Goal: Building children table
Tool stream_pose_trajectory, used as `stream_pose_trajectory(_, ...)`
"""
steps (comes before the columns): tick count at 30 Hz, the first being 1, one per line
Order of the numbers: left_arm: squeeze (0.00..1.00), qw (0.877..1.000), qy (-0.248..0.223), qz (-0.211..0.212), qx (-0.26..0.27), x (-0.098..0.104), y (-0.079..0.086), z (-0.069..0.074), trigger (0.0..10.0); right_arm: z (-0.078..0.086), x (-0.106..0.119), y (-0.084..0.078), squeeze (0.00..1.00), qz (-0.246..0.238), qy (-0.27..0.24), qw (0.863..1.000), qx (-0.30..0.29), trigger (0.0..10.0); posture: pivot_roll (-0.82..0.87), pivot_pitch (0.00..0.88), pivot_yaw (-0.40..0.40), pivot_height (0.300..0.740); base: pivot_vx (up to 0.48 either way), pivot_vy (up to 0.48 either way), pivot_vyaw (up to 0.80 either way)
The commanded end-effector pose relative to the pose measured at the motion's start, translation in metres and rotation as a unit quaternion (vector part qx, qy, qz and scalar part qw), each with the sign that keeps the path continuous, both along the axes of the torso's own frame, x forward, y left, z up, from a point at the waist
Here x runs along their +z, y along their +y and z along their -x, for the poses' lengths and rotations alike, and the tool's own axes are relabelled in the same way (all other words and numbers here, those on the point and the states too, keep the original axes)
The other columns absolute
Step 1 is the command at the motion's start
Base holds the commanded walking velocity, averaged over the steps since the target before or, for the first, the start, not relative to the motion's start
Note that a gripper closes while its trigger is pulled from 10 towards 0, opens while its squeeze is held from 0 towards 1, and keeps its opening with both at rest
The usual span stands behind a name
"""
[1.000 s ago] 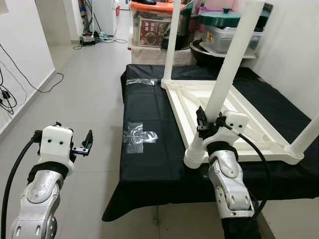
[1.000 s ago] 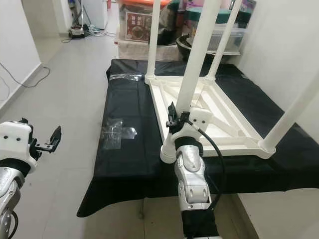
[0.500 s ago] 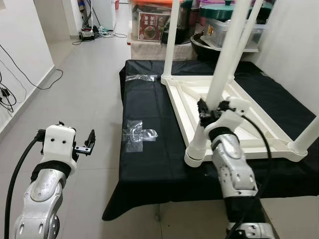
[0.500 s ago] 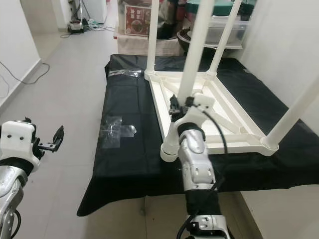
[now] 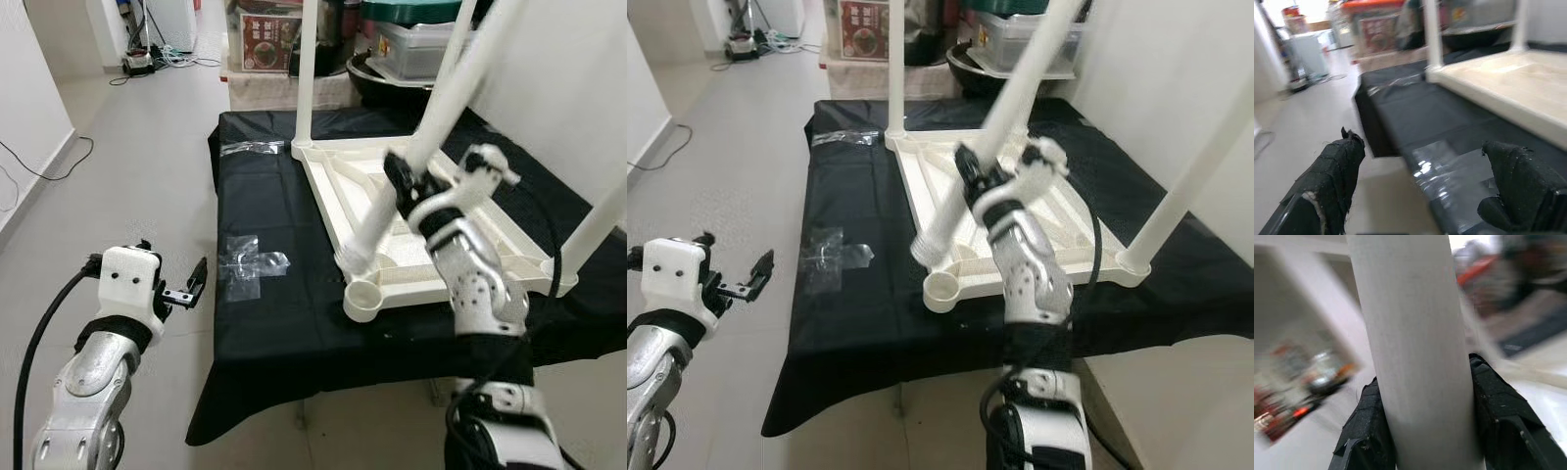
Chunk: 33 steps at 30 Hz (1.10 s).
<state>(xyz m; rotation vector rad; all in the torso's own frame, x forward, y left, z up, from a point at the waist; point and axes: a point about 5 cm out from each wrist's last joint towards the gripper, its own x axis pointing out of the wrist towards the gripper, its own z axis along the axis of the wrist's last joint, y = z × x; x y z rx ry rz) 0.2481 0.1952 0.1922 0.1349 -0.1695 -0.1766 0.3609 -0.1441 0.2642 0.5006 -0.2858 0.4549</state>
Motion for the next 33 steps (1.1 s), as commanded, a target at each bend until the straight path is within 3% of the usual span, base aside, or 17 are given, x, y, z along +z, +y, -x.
stream_pose_trajectory(1, 0.00, 1.000, -0.008, 0.003, -0.024, 0.006, -0.003, 0.001, 10.0, 0.001, 0.003, 0.006, 0.00, -0.002, -0.012, 0.999, 0.036, 0.0, 0.11, 0.000, -0.073, 0.740, 0.000, 0.000, 0.00)
stream_pose_trajectory(5, 0.00, 0.996, -0.007, 0.021, -0.081, 0.011, -0.012, 0.006, 10.0, 0.005, 0.011, 0.016, 0.00, 0.013, -0.050, 0.994, 0.098, 0.0, 0.11, 0.000, -0.076, 0.740, 0.000, 0.000, 0.00)
stream_pose_trajectory(6, 0.00, 0.992, -0.008, 0.029, -0.119, 0.014, -0.017, 0.009, 10.0, 0.007, 0.013, 0.022, 0.00, 0.020, -0.065, 0.990, 0.126, 0.0, 0.12, 0.000, -0.078, 0.740, 0.000, 0.000, 0.00)
stream_pose_trajectory(7, 0.00, 0.992, -0.008, 0.029, -0.119, 0.014, -0.017, 0.009, 10.0, 0.007, 0.013, 0.022, 0.00, 0.020, -0.065, 0.990, 0.126, 0.0, 0.12, 0.000, -0.078, 0.740, 0.000, 0.000, 0.00)
stream_pose_trajectory(10, 0.00, 0.973, 0.016, 0.031, -0.227, 0.015, -0.028, 0.019, 10.0, 0.010, 0.021, 0.047, 0.00, 0.025, -0.090, 0.976, 0.194, 0.0, 0.12, 0.000, -0.075, 0.740, 0.000, 0.000, 0.00)
stream_pose_trajectory(15, 0.00, 0.963, 0.034, 0.019, -0.268, 0.012, -0.033, 0.019, 10.0, 0.012, 0.027, 0.063, 0.00, 0.022, -0.104, 0.970, 0.217, 0.0, 0.13, 0.000, -0.072, 0.740, 0.000, 0.000, 0.00)
stream_pose_trajectory(16, 0.00, 0.957, 0.041, 0.019, -0.286, 0.011, -0.037, 0.016, 10.0, 0.016, 0.034, 0.077, 0.00, 0.015, -0.119, 0.964, 0.239, 0.0, 0.13, 0.000, -0.070, 0.740, 0.000, 0.000, 0.00)
stream_pose_trajectory(24, 0.00, 0.959, 0.045, -0.001, -0.279, 0.012, -0.034, 0.001, 10.0, 0.039, 0.041, 0.100, 0.00, 0.008, -0.150, 0.941, 0.304, 0.0, 0.12, 0.000, -0.065, 0.740, 0.000, 0.000, 0.00)
stream_pose_trajectory(29, 0.00, 0.966, 0.030, -0.018, -0.258, 0.020, -0.030, -0.003, 10.0, 0.045, 0.037, 0.101, 0.00, 0.030, -0.161, 0.933, 0.320, 0.0, 0.11, 0.000, -0.059, 0.740, 0.000, 0.000, 0.00)
stream_pose_trajectory(33, 0.00, 0.965, 0.027, -0.004, -0.261, 0.022, -0.031, -0.002, 10.0, 0.045, 0.036, 0.100, 0.00, 0.030, -0.160, 0.933, 0.322, 0.0, 0.11, 0.000, -0.062, 0.740, 0.000, 0.000, 0.00)
